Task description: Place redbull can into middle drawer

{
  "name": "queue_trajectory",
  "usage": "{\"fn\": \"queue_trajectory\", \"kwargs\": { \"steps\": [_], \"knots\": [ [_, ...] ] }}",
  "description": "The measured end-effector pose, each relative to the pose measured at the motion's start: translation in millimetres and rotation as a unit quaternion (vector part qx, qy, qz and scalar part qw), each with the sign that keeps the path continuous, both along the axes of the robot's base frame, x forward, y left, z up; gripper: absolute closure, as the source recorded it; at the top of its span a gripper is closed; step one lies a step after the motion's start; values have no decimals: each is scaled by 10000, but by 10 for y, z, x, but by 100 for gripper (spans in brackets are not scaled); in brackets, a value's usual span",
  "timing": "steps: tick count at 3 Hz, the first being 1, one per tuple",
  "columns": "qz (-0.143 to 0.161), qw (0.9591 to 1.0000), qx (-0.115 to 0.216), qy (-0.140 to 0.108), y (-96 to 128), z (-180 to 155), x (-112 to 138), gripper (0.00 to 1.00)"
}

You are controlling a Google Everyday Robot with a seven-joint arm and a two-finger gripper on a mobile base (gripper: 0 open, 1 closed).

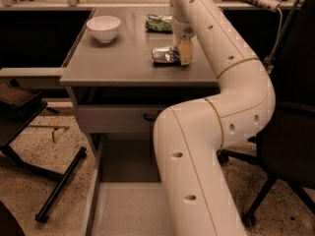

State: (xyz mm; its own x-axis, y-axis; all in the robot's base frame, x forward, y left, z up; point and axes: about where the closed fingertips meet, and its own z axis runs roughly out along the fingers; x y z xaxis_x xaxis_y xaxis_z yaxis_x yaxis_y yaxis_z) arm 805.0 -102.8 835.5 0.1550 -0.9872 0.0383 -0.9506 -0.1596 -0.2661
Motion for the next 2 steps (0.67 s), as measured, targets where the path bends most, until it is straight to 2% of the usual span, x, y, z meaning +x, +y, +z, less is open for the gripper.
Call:
{"fn": "queue_trajectory", "kwargs": {
  "steps": [2],
  "knots": [
    [0,10000,0,0,0,88,0,100]
  ]
}}
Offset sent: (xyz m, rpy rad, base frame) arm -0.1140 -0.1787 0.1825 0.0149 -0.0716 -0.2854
